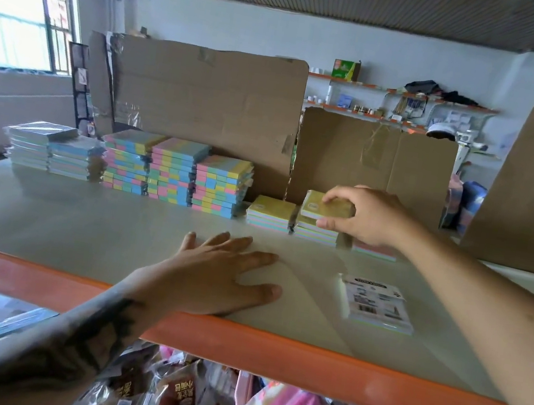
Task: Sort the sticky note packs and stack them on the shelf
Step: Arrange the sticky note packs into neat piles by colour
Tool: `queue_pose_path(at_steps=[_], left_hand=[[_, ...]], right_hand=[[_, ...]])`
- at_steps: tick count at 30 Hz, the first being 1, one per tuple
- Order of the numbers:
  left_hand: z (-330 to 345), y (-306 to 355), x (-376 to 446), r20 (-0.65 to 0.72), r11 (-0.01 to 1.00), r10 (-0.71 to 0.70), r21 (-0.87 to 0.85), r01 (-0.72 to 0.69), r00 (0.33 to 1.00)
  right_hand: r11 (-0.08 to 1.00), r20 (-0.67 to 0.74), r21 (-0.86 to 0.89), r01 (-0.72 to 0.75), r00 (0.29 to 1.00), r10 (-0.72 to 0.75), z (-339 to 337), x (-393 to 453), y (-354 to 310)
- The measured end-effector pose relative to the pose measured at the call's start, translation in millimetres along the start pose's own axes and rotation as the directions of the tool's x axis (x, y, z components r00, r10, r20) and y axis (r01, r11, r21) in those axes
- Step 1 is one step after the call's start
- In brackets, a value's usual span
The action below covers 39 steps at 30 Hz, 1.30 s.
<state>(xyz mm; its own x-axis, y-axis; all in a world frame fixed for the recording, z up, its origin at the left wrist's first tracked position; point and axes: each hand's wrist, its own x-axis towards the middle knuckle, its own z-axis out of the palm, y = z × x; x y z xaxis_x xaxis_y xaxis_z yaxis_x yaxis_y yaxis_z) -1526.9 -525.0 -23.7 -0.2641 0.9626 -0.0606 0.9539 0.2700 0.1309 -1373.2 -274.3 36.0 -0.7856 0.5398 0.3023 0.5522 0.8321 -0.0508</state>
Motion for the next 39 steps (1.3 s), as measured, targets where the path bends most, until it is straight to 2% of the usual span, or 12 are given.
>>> queue_pose_path(at_steps=[4, 13, 21, 28, 33, 37, 39], left_hand=[[1.2, -0.9, 1.9, -0.007, 1.0, 0.0, 0.015, 0.0, 1.0], [3.4, -1.7, 3.8, -0.031, 1.0, -0.001, 0.01, 0.002, 1.0], [2.8, 0.0, 0.8, -0.049, 1.0, -0.005, -0.006, 0.005, 0.999], [1.3, -2.4, 0.1, -0.09, 0.998, 0.001, -0.056, -0.006, 0.996], [0.7, 2.2, -0.4, -0.159, 0.995, 0.047, -0.08, -0.061, 0.986], [-2.8, 7.6, -2.7, -0.224, 0.987, 0.097, -0.104, -0.123, 0.97], [-4.3, 11.6, -4.9, -0.272, 0.983, 0.117, -0.105, -0.15, 0.955]], right_hand=[[0.995, 0.017, 0.09, -0.045, 0.999, 0.043, 11.6, 17.3, 6.2], [0.973, 0.094, 0.226, -0.046, 0.995, 0.025, 29.3, 22.1, 14.8], [0.974, 0.121, 0.218, -0.057, 0.992, 0.031, 32.2, 23.2, 13.0], [0.999, 0.021, 0.045, 0.029, 0.999, -0.03, 7.4, -26.6, -8.7], [0.987, 0.199, 0.121, 0.101, 0.972, -0.124, -10.1, -101.5, -12.2], [0.955, 0.391, 0.296, -0.018, 0.915, -0.104, -22.6, -131.4, 0.1], [0.945, 0.367, 0.325, -0.024, 0.924, -0.103, -21.6, -135.5, 4.7]])
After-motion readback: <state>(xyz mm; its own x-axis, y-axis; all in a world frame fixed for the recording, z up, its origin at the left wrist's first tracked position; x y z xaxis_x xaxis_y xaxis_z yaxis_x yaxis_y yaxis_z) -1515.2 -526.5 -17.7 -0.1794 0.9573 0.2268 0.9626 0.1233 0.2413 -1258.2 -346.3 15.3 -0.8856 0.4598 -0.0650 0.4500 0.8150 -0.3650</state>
